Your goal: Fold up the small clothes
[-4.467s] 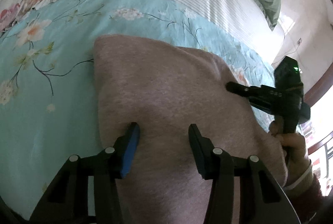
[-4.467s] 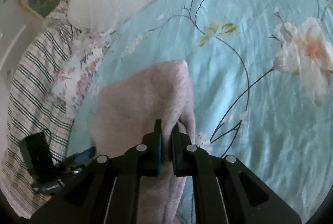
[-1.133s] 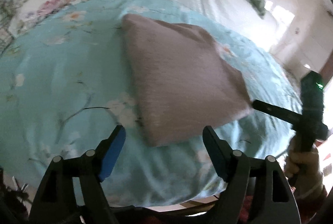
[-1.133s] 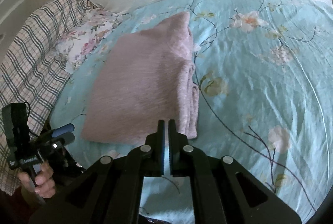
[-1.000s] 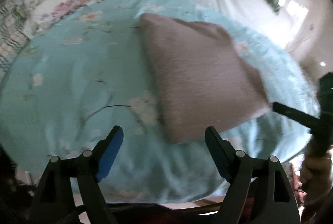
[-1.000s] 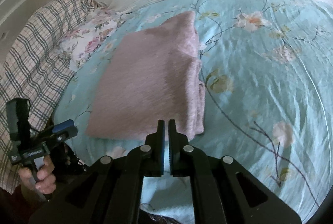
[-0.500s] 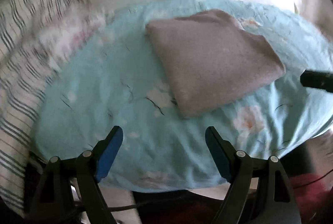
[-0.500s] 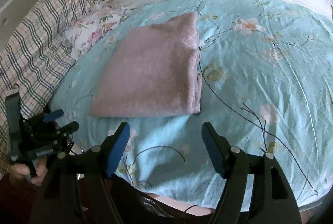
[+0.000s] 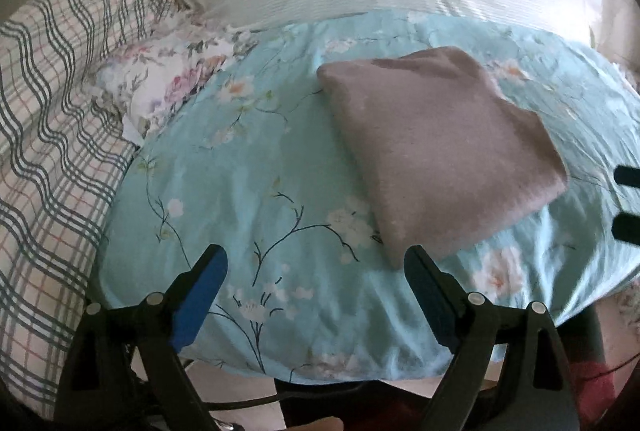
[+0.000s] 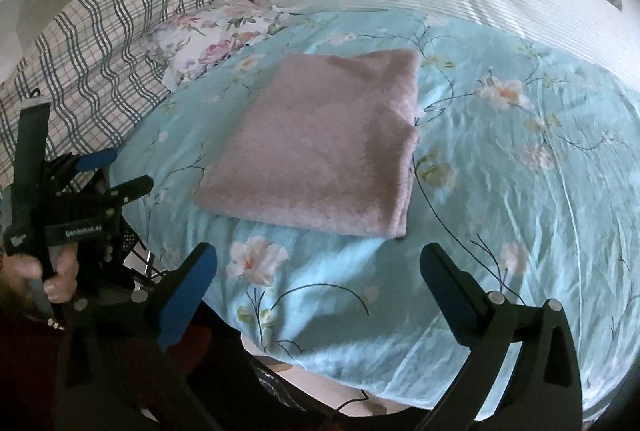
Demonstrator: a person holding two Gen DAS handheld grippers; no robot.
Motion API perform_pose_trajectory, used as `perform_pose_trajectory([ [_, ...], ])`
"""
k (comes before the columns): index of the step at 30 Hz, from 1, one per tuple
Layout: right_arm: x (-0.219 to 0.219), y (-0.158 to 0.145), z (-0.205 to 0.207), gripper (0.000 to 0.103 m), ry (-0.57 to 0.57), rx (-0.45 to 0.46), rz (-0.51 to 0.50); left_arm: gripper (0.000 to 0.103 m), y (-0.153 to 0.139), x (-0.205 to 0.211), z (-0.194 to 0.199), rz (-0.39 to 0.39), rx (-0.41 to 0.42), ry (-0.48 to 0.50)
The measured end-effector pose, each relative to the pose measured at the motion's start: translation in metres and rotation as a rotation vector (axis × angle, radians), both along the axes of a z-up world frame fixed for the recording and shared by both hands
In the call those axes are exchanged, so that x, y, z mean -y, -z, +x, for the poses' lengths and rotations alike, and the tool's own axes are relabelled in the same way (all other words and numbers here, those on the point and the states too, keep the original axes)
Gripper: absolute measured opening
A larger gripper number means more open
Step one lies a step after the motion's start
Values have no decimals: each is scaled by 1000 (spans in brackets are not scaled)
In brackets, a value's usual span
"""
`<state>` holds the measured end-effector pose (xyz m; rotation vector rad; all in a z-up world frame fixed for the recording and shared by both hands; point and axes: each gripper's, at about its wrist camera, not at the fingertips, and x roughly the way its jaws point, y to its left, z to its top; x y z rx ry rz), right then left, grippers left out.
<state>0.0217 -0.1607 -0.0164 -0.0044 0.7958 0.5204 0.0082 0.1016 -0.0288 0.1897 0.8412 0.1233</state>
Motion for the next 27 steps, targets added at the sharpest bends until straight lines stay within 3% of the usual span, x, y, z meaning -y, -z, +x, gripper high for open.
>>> perform_pose_trajectory([
  [8, -18, 14, 23, 102, -32, -42, -2, 91, 14, -3, 21, -26, -67, -10],
  [27, -20, 6, 65, 102, -39, -66, -28, 91, 6, 4, 45, -10, -54, -9],
])
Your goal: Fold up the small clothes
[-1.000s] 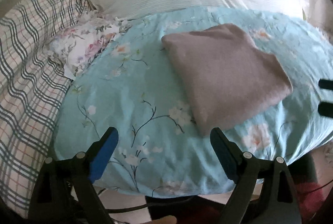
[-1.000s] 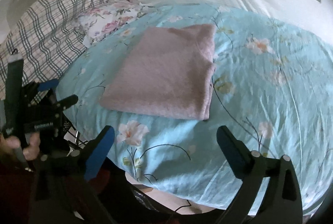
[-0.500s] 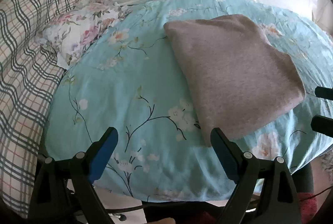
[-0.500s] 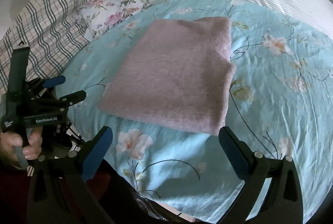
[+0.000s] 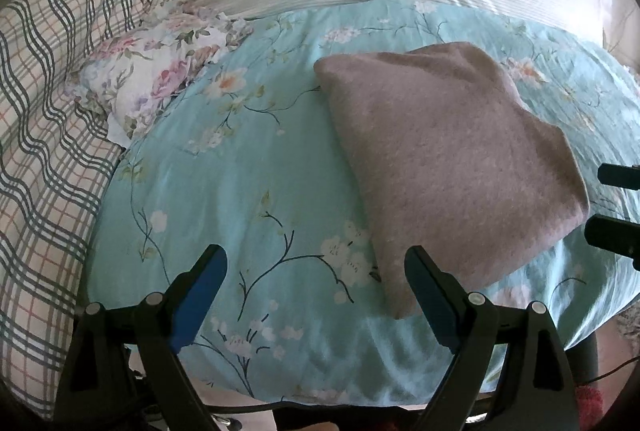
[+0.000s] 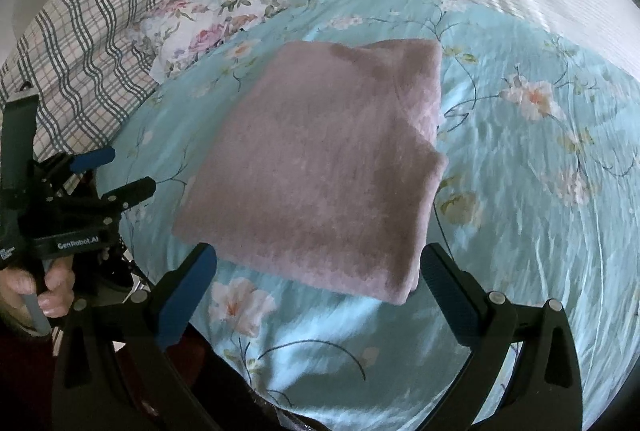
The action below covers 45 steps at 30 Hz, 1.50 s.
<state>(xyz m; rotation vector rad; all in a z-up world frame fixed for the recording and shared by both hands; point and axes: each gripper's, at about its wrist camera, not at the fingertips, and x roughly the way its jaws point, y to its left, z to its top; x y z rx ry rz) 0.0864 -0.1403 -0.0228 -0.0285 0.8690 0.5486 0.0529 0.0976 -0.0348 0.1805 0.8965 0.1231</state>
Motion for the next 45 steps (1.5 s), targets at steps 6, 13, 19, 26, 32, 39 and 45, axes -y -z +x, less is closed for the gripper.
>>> perform_pose_trajectory([
  [6, -3, -2, 8, 102, -10, 2, -4, 91, 0, 1, 4, 1, -4, 2],
  [13, -3, -9, 21, 102, -2, 5, 36, 91, 1, -10, 22, -58, -19, 0],
  [19, -1, -14, 41, 102, 16, 10, 44, 91, 3, -18, 43, -95, -37, -25],
  [26, 3, -14, 69, 102, 45, -5, 68, 91, 1, -19, 63, -112, -34, -25],
  [32, 7, -11, 80, 102, 49, -29, 87, 91, 2, -13, 68, -105, -38, -27],
  [39, 7, -10, 78, 102, 50, -31, 82, 91, 0, -7, 65, -108, -36, -20],
  [45, 12, -12, 73, 102, 49, -27, 91, 91, -3, -4, 57, -101, -26, -15],
])
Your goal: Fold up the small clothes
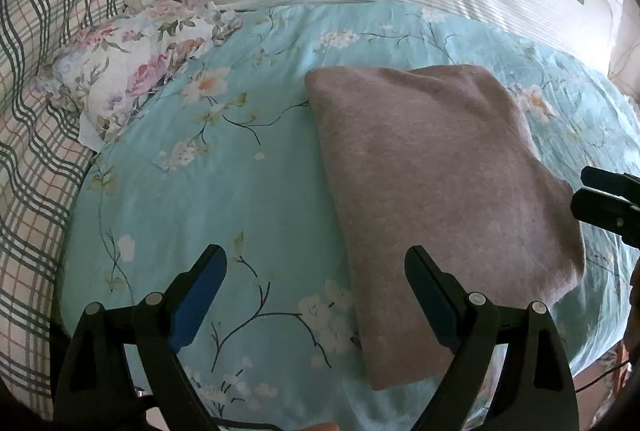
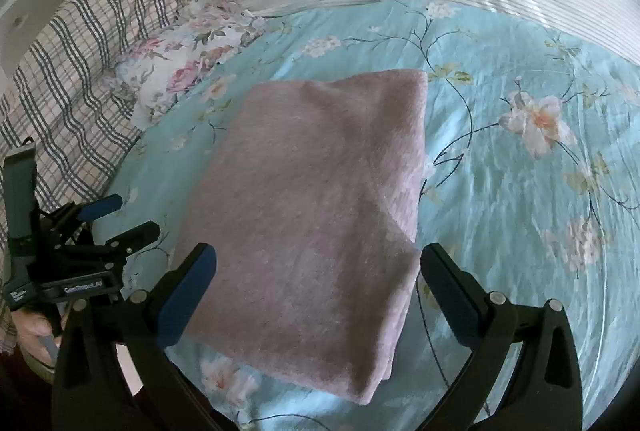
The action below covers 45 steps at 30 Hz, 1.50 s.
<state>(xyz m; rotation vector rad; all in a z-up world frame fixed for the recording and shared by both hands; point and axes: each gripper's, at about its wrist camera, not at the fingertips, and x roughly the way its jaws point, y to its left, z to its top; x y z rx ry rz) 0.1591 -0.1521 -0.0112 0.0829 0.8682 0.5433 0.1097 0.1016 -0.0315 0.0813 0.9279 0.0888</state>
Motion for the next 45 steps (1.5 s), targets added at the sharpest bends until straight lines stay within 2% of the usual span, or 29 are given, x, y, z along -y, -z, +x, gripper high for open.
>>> perform_pose_trajectory([
  [10, 3, -3, -23, 102, 1, -1, 22, 91, -6, 3, -20, 0, 20, 11],
  [21, -4, -9, -54, 102, -43, 31, -42, 91, -12, 9, -41, 3, 32, 36],
  [45, -1, -6, -77, 102, -44, 27, -40, 91, -14, 23, -57, 16, 35, 71],
])
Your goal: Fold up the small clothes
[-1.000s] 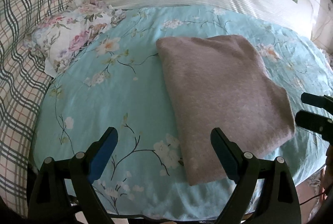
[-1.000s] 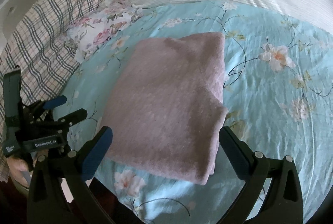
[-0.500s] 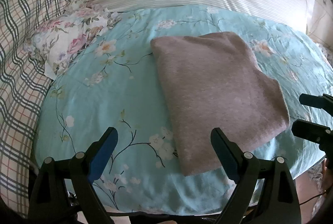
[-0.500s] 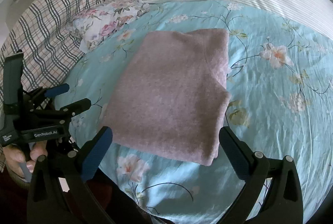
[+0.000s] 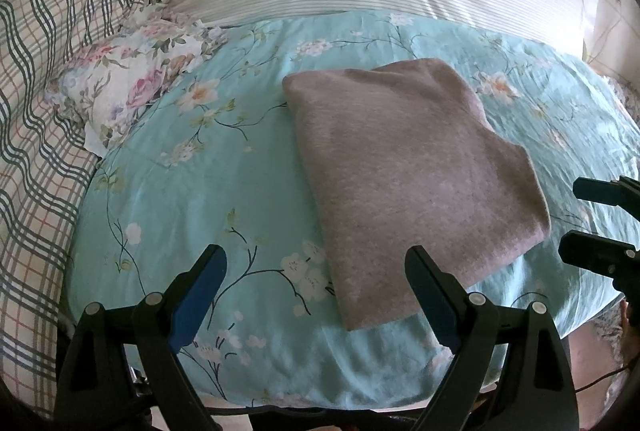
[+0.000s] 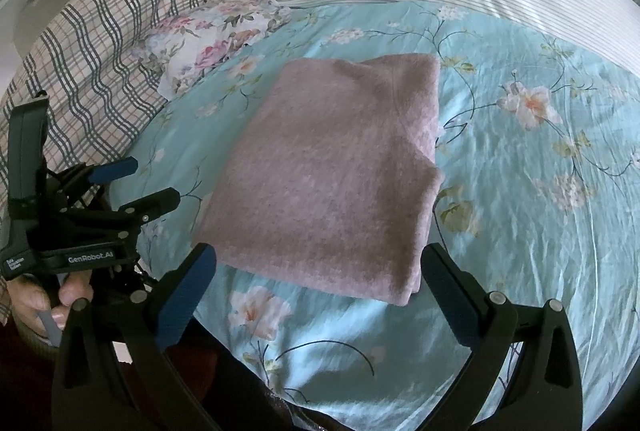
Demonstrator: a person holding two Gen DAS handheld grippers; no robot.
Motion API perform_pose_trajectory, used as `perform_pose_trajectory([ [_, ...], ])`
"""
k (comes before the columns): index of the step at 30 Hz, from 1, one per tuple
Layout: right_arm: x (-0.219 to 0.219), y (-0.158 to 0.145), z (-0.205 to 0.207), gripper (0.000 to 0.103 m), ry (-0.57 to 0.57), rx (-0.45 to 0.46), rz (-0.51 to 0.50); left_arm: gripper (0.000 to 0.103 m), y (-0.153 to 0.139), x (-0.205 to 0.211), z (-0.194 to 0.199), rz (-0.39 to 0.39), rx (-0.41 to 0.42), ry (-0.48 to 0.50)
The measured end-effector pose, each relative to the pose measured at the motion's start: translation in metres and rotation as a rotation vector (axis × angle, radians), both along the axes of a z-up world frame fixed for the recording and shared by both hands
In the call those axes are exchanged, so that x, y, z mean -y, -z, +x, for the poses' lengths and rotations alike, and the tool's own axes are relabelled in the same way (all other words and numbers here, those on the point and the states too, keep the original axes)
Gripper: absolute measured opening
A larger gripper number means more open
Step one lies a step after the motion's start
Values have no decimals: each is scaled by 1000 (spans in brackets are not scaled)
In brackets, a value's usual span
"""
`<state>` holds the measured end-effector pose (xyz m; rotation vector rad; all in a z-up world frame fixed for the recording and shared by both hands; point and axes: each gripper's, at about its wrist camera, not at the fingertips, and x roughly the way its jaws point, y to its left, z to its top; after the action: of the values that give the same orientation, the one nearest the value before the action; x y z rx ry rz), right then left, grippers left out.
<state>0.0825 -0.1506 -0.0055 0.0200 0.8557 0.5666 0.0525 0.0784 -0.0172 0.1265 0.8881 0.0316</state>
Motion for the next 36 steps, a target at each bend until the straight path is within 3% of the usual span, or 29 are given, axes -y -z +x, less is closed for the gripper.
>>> perform_pose_trajectory([
  [36, -6, 2, -2, 102, -2, -3, -2, 91, -1, -4, 1, -5, -5, -17],
])
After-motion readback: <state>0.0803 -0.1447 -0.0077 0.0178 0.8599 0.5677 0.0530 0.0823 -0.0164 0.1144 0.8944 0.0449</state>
